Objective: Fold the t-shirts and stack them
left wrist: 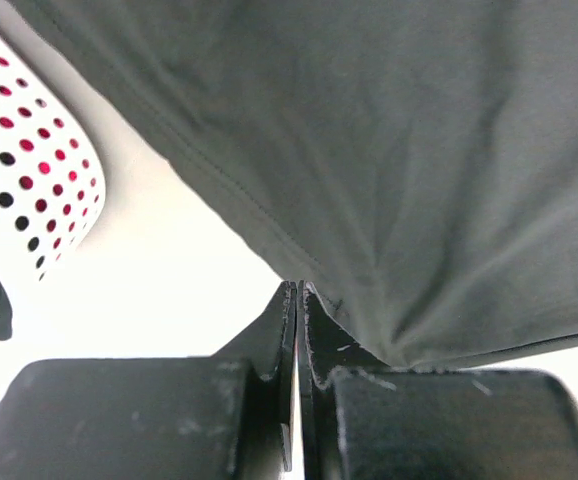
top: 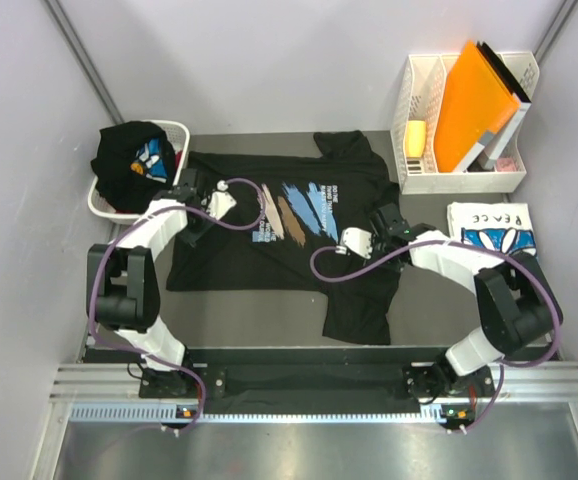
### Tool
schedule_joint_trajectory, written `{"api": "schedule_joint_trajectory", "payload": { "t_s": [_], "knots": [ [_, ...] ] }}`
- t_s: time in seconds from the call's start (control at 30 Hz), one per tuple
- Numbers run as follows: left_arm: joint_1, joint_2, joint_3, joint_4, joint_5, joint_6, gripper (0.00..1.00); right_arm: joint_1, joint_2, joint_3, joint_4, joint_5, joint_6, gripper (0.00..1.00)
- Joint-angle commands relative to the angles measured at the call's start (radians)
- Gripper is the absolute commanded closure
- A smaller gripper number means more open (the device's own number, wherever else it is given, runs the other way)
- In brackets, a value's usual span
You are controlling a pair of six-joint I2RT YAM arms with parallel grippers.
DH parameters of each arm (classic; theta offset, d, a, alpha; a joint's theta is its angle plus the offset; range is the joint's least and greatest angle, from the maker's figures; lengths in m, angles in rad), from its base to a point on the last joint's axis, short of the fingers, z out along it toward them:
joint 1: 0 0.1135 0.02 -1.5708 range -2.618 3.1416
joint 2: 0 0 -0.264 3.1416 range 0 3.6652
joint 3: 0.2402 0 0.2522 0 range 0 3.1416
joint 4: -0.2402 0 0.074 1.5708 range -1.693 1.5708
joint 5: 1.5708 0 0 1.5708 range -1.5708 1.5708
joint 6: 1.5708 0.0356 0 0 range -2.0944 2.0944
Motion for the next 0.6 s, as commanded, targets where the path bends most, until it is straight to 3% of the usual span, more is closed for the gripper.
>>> {"api": "schedule_joint_trajectory", "payload": {
  "t_s": [0.0, 0.57],
  "knots": [
    [0.016, 0.014, 0.046, -0.089, -0.021, -0.052, 1.0, -0.008, 0.014, 0.052, 0.064, -0.018, 0.046, 1.0],
    [0.056, 0.044, -0.1, 0.012, -0.021, -0.107, 1.0, -0.008, 0.085, 0.129, 0.076, -0.026, 0.086, 1.0]
  ]
}}
